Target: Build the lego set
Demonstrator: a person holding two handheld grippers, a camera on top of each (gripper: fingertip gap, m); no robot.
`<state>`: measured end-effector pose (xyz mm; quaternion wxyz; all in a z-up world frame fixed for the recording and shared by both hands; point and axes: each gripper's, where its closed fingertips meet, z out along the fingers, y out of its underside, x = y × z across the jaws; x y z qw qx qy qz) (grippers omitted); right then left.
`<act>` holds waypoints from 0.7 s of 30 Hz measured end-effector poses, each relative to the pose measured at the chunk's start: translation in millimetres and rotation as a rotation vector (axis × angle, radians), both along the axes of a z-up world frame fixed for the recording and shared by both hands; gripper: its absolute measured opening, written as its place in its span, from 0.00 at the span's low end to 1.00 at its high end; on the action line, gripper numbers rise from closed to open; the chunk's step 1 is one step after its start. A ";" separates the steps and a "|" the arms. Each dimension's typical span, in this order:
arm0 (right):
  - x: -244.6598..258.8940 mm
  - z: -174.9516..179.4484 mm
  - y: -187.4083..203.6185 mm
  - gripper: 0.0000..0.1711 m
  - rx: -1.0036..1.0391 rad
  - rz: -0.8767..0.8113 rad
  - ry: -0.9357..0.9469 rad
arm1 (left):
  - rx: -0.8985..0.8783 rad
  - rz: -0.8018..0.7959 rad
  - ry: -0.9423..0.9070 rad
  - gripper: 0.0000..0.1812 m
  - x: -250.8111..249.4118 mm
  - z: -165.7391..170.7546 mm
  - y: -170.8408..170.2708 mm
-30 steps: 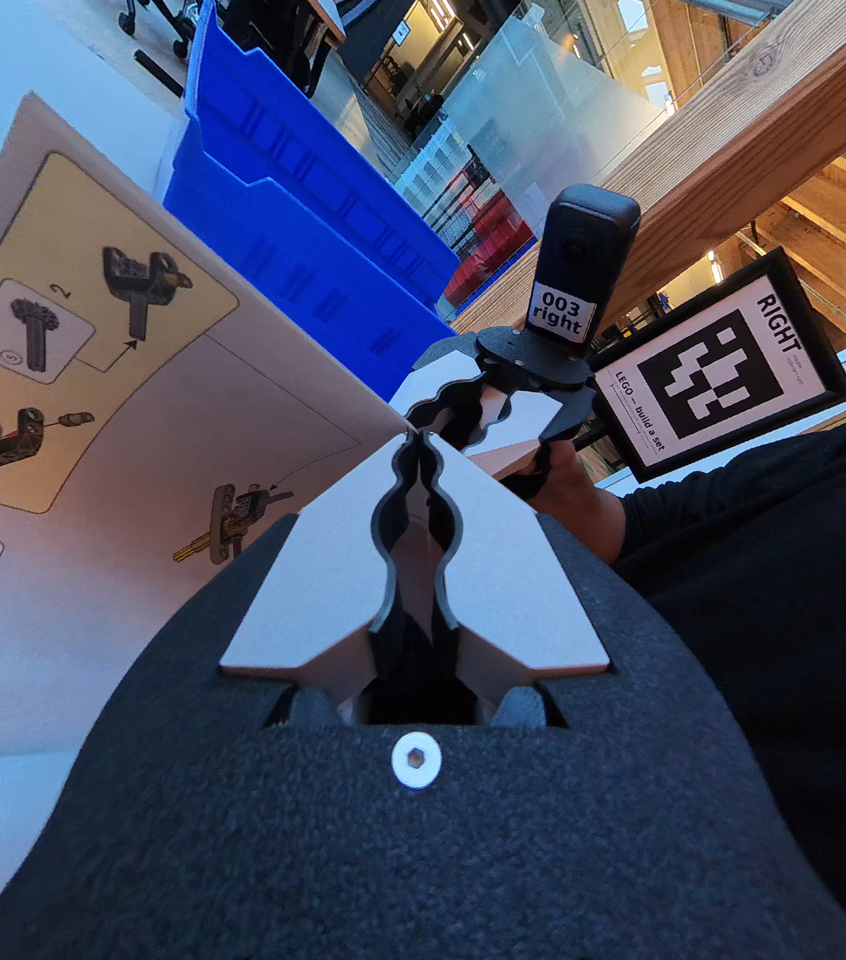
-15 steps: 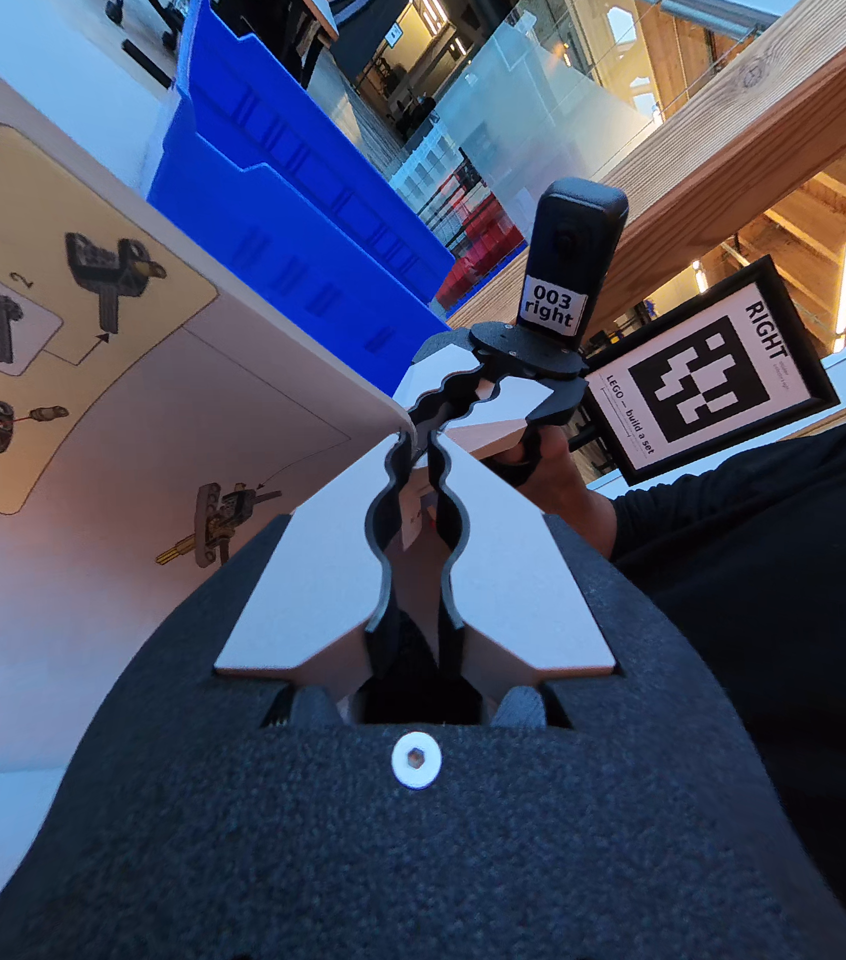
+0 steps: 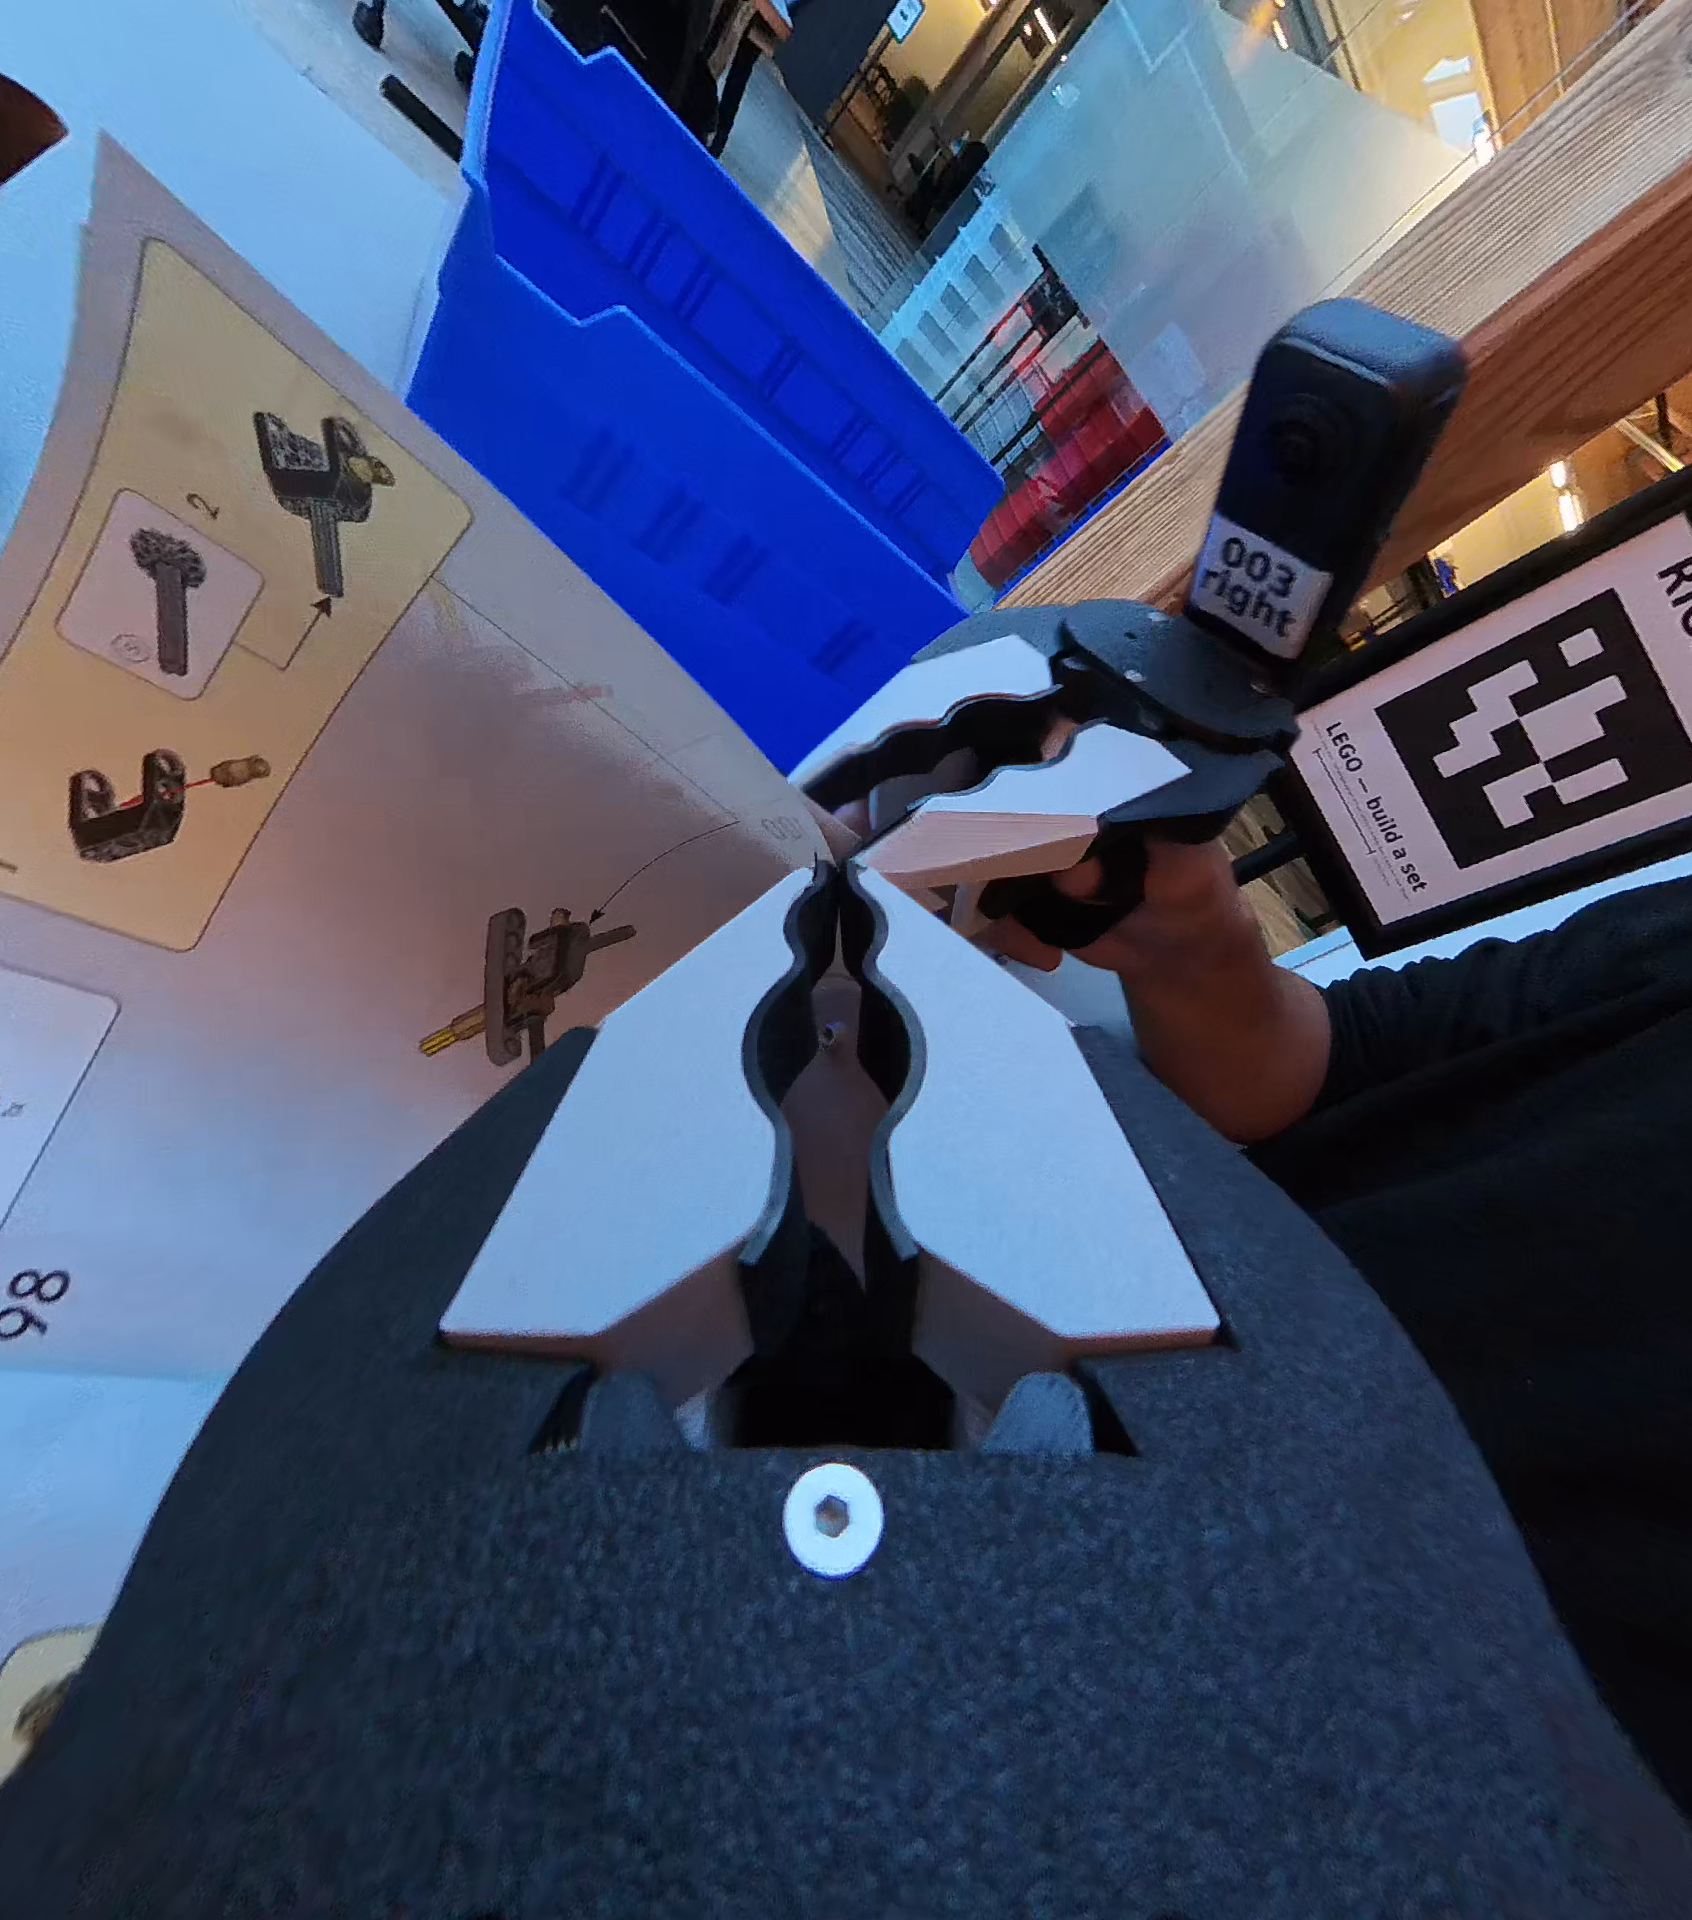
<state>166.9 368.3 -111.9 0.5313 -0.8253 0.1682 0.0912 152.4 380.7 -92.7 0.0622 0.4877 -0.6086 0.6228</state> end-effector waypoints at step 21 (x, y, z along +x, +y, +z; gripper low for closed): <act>19.8 -74.8 -4.5 0.00 -0.536 -0.041 -0.379 | 0.157 0.488 0.246 0.00 -139.9 0.4 151.0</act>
